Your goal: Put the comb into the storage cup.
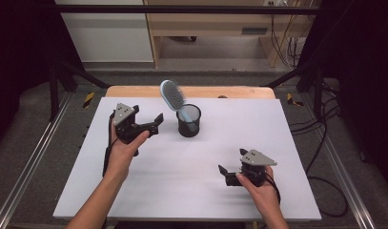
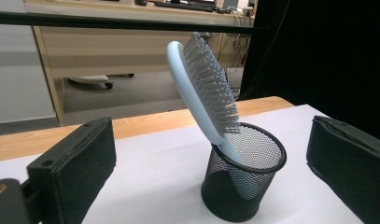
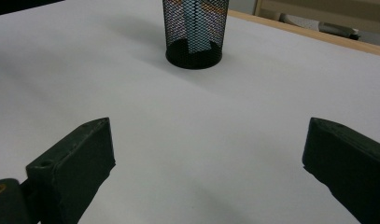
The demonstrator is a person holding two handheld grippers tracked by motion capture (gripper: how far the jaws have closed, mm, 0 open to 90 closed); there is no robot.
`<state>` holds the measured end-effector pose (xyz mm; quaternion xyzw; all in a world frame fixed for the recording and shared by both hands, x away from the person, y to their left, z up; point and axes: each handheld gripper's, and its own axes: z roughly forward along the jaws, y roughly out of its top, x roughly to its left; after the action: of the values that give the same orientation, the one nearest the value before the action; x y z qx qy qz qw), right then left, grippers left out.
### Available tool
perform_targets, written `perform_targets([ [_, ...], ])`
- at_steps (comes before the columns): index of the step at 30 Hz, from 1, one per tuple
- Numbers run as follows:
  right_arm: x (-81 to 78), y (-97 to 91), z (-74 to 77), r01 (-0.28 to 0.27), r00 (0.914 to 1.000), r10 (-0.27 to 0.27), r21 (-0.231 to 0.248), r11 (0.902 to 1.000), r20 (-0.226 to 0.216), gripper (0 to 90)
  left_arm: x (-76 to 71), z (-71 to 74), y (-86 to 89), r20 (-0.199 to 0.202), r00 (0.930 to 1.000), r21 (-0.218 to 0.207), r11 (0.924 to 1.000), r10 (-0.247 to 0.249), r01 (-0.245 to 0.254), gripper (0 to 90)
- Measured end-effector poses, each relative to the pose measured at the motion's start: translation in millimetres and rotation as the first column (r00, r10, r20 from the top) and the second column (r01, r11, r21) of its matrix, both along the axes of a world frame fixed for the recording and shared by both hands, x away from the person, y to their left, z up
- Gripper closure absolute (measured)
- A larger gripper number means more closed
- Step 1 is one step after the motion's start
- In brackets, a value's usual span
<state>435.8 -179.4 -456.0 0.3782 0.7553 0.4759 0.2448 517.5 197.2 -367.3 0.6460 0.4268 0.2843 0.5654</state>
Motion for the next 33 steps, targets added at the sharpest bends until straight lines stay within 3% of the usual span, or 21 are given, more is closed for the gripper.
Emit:
perform_targets([
  [12, 0.4, 1.9, 0.4, -0.014, 0.999, 0.015, 0.013, 0.9998, -0.043, 3.9, -7.1, 7.5, 6.0, 0.015, 0.9998, 0.01, 0.9998, -0.015, 0.015, 1.4],
  [21, -1.6, 1.4, 2.4, -0.028, 0.9987, 0.029, 0.037, 0.9989, -0.042, 4.0, -12.9, 11.9, 10.7, 0.047, 0.9985, 0.004, 0.9996, -0.029, 0.028, 1.5],
  [33, -2.0, -0.3, 2.4, -0.014, 0.9999, 0.015, 0.046, 0.9988, -0.009, 4.8, -22.2, 21.5, 33.3, 0.08, 0.9966, 0.002, 0.9998, -0.021, 0.021, 1.5],
])
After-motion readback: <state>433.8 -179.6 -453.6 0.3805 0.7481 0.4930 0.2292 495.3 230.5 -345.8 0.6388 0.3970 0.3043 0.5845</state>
